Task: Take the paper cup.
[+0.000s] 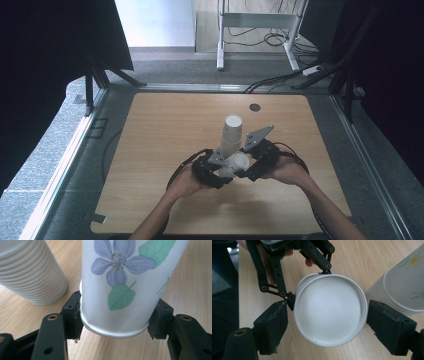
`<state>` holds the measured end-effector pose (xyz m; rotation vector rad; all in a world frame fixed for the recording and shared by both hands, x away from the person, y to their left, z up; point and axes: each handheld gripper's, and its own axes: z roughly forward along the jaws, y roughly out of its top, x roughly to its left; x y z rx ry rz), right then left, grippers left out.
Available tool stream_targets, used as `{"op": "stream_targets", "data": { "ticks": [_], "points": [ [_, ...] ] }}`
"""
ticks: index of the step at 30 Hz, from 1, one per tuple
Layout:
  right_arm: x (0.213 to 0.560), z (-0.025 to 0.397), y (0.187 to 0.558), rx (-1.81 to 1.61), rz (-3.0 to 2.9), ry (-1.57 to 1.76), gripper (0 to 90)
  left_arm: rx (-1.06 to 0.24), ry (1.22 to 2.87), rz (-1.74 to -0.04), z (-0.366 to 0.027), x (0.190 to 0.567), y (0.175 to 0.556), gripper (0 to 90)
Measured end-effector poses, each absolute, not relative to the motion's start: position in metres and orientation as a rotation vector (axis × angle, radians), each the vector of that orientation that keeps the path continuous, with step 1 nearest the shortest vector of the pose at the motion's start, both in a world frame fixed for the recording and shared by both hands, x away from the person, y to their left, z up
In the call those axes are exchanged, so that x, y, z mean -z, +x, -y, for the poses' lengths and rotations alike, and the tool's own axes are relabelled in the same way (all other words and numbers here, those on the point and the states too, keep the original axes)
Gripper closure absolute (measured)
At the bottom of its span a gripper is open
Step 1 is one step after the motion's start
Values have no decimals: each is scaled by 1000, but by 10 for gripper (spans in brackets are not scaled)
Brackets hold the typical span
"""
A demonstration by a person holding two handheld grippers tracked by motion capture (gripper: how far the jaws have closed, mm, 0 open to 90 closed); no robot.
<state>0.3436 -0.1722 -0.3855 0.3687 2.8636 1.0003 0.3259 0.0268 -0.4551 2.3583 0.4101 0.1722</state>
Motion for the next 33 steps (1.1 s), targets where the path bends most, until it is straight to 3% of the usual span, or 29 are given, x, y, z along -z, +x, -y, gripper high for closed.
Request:
{"op": "stream_targets", "data": {
  "ticks": [11, 18, 21, 26, 33],
  "points": [
    [398, 165, 348, -887, -2935, 354, 238, -171, 2422, -379, -17, 458, 325, 397],
    [399, 163, 347, -871, -2960, 355, 334, -147, 2407, -393, -16, 461, 326, 387],
    [399, 165, 347, -898, -2962, 358, 364, -142, 2396, -389, -18, 461, 326, 330],
    [394, 171, 346, -974, -2924, 397, 367, -112, 2317, -423, -24, 457, 328, 159],
    [385, 185, 345, -1148, -2867, 432, 367, -102, 2196, -408, -38, 447, 327, 139]
  ]
}}
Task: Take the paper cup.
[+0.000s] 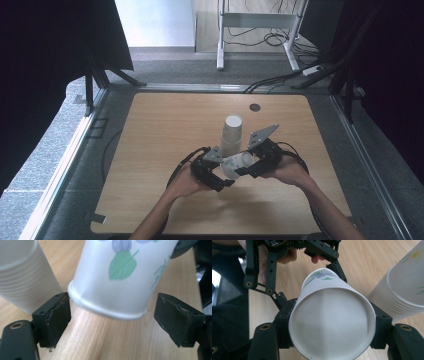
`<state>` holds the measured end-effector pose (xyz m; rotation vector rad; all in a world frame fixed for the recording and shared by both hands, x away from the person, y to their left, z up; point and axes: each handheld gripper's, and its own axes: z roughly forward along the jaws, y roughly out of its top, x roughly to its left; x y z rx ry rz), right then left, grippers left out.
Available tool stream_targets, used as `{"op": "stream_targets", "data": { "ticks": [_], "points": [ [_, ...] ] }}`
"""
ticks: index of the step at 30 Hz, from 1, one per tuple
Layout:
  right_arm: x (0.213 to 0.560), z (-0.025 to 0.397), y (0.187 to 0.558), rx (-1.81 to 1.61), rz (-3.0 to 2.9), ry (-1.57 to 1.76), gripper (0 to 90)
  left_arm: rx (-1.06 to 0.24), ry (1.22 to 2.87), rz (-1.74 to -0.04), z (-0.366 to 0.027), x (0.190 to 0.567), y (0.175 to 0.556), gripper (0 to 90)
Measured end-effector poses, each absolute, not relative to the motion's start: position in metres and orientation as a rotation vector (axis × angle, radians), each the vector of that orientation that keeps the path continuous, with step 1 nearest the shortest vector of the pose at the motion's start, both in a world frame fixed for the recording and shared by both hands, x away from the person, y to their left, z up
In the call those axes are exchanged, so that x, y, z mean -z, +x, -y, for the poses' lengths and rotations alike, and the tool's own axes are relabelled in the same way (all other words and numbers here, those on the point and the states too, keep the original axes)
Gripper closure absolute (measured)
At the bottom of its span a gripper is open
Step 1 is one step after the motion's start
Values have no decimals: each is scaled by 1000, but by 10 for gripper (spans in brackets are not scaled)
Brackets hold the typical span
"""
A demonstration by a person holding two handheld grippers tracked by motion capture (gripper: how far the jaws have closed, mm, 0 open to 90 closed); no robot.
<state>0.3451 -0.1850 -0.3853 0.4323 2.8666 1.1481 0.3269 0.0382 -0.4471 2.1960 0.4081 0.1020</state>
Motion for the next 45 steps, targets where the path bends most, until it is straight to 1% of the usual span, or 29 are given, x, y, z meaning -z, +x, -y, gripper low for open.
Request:
{"op": "stream_targets", "data": {
  "ticks": [5, 14, 23, 30, 33, 38, 42, 45],
  "points": [
    [383, 195, 343, -1259, -2823, 449, 368, -92, 2134, -377, -45, 440, 325, 140],
    [391, 209, 338, -1443, -2761, 449, 368, -66, 2086, -351, -47, 440, 323, 150],
    [404, 217, 334, -1569, -2733, 431, 368, -40, 2066, -321, -45, 444, 323, 195],
    [411, 218, 334, -1610, -2729, 416, 367, -10, 2048, -285, -45, 446, 323, 270],
    [412, 219, 335, -1625, -2730, 414, 367, -1, 2042, -280, -46, 447, 324, 279],
    [413, 221, 335, -1645, -2728, 419, 367, 13, 2030, -282, -46, 448, 325, 278],
    [414, 220, 336, -1662, -2732, 415, 367, 21, 2020, -286, -45, 448, 325, 258],
    [413, 219, 336, -1657, -2733, 414, 367, 17, 2022, -283, -45, 448, 325, 267]
  ]
}}
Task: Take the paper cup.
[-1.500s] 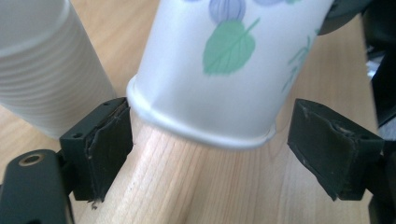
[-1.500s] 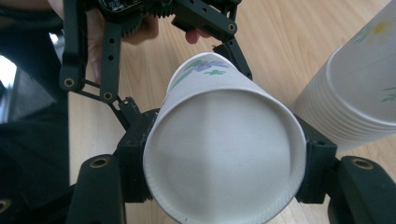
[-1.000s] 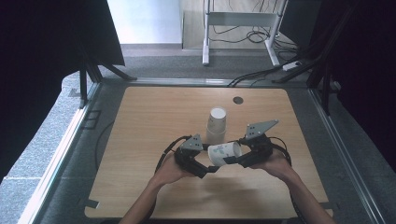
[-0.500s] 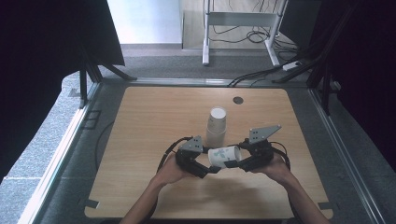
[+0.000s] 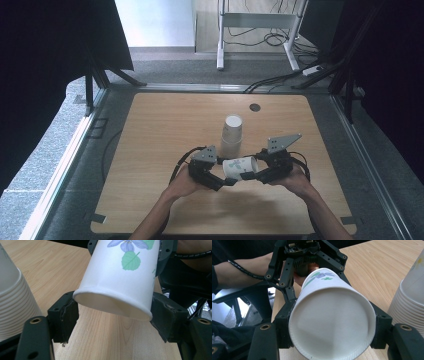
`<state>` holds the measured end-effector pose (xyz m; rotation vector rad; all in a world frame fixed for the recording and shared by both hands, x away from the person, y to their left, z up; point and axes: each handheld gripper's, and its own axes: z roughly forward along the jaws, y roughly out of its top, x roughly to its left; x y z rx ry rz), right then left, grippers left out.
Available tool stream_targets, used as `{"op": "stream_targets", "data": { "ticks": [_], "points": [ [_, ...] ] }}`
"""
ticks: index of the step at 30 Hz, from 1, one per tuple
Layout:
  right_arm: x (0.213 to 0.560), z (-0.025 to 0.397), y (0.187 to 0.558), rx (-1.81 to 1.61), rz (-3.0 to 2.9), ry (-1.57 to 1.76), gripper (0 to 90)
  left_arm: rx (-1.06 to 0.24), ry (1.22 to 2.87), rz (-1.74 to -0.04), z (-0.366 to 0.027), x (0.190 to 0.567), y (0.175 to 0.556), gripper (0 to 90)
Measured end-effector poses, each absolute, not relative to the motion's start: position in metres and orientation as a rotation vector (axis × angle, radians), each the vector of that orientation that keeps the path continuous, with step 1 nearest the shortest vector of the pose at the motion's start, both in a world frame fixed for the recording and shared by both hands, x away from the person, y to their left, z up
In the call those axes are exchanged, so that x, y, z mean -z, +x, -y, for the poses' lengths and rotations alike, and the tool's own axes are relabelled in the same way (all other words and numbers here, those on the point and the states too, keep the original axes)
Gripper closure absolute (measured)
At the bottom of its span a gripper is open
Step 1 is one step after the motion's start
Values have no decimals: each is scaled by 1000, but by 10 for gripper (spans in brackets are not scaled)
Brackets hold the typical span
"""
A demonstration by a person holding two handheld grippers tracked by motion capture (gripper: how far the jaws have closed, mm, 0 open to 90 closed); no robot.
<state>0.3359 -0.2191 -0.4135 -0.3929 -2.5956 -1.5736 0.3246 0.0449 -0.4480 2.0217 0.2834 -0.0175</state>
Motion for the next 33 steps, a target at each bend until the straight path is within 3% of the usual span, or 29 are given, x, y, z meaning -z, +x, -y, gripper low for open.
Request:
{"op": "stream_targets", "data": {
  "ticks": [14, 33],
  "points": [
    [416, 219, 340, 1529, 2599, -427, 335, 6, 2040, -283, -46, 450, 325, 367],
    [410, 224, 341, 1464, 2722, -455, 201, 19, 2129, -297, -52, 441, 328, 374]
  ]
}}
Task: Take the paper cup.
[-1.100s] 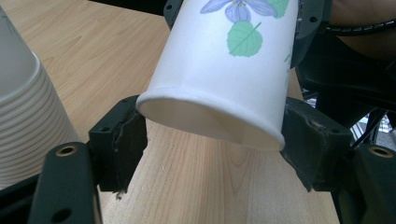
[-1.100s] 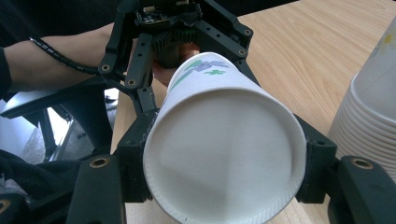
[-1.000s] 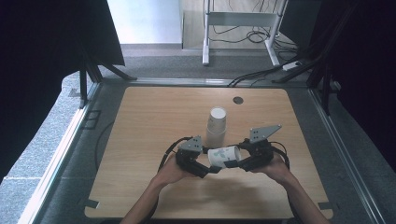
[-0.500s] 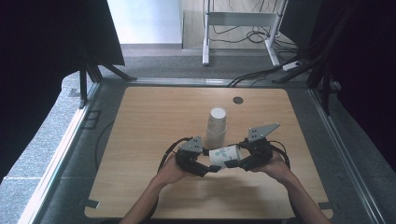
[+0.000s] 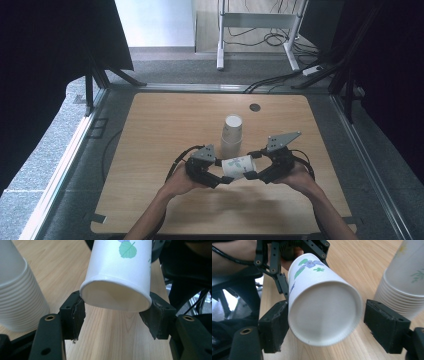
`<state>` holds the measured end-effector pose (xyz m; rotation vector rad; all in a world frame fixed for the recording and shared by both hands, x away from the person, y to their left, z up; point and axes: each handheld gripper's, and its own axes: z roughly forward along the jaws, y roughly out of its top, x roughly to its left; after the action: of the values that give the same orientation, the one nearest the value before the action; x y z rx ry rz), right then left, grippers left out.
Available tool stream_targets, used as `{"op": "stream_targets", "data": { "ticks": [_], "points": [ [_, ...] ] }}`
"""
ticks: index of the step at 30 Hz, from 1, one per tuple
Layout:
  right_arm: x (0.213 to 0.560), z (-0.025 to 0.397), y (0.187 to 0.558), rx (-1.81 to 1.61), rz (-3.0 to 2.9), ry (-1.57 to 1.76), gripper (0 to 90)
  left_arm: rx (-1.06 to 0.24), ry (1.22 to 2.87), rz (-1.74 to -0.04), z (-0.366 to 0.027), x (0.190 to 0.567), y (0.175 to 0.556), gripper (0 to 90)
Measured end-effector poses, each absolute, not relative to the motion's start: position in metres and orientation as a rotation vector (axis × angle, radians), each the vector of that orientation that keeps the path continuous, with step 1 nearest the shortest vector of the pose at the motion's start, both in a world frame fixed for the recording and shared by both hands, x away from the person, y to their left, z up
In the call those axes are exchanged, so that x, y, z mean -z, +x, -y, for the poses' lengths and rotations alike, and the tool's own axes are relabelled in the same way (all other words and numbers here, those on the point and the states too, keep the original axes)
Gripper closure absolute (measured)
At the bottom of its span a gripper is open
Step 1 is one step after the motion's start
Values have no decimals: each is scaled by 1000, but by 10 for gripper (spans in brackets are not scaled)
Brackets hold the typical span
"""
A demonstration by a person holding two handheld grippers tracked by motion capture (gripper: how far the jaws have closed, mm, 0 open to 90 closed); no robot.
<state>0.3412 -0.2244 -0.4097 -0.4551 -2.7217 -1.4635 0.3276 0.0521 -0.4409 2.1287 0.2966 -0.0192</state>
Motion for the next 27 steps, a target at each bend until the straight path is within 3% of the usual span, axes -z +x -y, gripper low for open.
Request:
{"op": "stream_targets", "data": {
  "ticks": [11, 27],
  "points": [
    [402, 221, 337, 1305, 2872, -401, 155, -29, 2340, -245, -45, 431, 329, 371],
    [415, 186, 332, 979, 3034, -218, 181, -77, 2547, -135, -26, 420, 328, 370]
  ]
}}
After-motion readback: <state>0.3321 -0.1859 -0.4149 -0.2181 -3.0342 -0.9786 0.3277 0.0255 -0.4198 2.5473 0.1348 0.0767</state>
